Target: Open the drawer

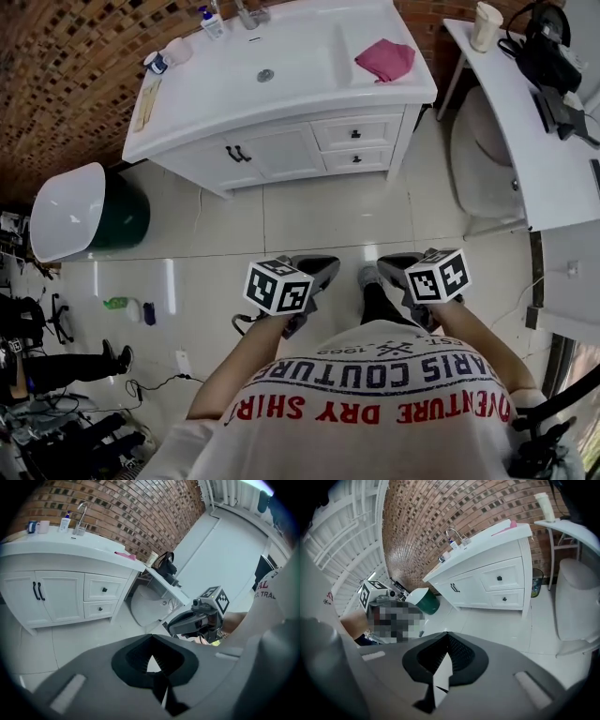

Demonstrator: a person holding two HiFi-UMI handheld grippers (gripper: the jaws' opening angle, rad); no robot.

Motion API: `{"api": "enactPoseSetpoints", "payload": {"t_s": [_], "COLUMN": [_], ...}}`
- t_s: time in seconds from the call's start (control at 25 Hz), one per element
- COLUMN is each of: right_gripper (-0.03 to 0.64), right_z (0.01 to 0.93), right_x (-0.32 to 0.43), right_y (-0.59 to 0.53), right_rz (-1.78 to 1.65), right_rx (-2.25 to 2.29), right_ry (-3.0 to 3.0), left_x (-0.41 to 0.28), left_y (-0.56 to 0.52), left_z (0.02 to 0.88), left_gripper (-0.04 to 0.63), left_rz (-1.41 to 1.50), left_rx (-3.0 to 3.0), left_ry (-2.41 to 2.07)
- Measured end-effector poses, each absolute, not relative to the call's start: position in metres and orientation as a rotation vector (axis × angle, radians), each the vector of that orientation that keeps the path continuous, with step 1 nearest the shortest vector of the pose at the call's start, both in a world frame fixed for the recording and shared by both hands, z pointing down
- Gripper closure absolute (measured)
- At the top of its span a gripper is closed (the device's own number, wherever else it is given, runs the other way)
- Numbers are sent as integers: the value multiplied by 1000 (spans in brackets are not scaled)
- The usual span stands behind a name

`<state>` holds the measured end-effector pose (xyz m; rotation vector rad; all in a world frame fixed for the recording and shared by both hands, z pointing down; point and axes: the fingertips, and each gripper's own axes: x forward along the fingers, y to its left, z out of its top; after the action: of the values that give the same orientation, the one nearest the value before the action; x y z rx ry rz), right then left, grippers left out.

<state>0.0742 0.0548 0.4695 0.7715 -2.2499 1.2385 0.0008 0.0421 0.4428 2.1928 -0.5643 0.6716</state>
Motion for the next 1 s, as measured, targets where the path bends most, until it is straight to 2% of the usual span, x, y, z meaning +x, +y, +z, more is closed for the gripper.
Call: {"api": "enactPoseSetpoints", "payload": {"t_s": [0.24,0.44,1.0], "right_gripper": [609,611,610], "right_z": [480,484,499], "right_x": [107,113,86], "right_y": [-47,-94,-119], "right_rz": [1265,1266,1303], "right_rx": [732,709,775], "right_ry": [-2217,-2200,-2132], "left_x": [33,38,9], "left_y": [-58,-95,-122], "left_z": [454,464,481], "left_gripper": [611,611,611], "left_rz": [711,746,742], "left_rx": [2156,2125,2093], "left_ry": [-557,-554,-500]}}
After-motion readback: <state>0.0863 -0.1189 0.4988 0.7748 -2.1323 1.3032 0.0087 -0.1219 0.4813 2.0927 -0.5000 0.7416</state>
